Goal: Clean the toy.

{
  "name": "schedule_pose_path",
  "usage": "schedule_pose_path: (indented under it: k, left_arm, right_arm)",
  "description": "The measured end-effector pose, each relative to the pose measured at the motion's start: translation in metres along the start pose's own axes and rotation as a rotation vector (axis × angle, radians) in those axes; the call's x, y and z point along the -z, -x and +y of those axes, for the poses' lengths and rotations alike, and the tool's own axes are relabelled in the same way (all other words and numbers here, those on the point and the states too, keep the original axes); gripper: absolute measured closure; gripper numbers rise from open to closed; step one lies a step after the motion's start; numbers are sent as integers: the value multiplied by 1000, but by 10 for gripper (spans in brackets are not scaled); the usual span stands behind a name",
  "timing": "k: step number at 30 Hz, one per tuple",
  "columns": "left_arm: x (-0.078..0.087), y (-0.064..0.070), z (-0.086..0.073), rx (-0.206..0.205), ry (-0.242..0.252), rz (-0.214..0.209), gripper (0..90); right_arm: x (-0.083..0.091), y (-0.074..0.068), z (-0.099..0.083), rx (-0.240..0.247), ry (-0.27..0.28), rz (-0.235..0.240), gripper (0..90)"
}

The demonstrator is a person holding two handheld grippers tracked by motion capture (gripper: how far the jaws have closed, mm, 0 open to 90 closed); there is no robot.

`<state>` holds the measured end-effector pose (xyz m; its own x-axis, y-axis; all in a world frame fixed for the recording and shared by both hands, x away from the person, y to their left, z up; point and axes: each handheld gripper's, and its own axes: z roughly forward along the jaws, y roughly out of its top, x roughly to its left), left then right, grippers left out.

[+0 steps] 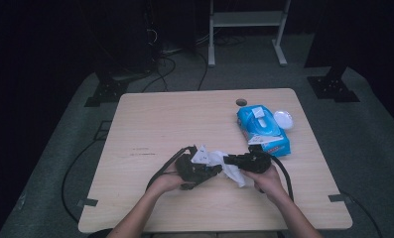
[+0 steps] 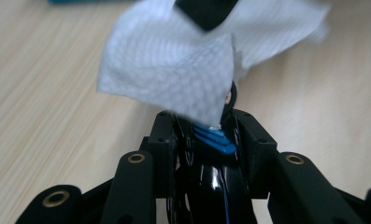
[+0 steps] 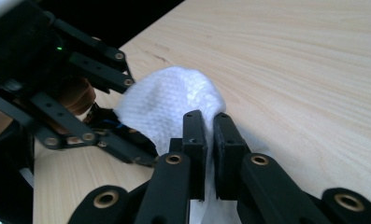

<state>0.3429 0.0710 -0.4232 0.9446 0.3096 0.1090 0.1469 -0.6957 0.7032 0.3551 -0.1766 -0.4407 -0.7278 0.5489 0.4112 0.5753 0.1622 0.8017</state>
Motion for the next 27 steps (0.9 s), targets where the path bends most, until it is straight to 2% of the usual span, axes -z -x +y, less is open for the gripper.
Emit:
schedule_pose_path:
  k: [2, 4, 8, 10, 17, 21, 27]
  left_arm:
    - [4, -1, 1, 15, 72, -14, 638]
    - [8, -3, 1, 35, 101, -19, 642]
    - [8, -6, -2, 49, 114, -13, 648]
    - [6, -7, -3, 47, 94, -6, 648]
    - [-7, -8, 0, 32, -8, 7, 649]
    - [-17, -12, 7, 22, -113, 32, 647]
    - [-22, -29, 13, 69, -136, 6, 638]
  right_arm:
    - [2, 1, 1, -8, 10, 12, 844]
    - [3, 4, 0, -25, 15, 22, 844]
    - [-1, 9, -6, -51, -14, 20, 844]
    - [-3, 11, -8, -56, -32, 5, 844]
    - [3, 16, -8, -77, -30, -26, 844]
    - [5, 20, -9, -86, -53, -55, 844]
    - [23, 25, -8, -77, -50, -94, 844]
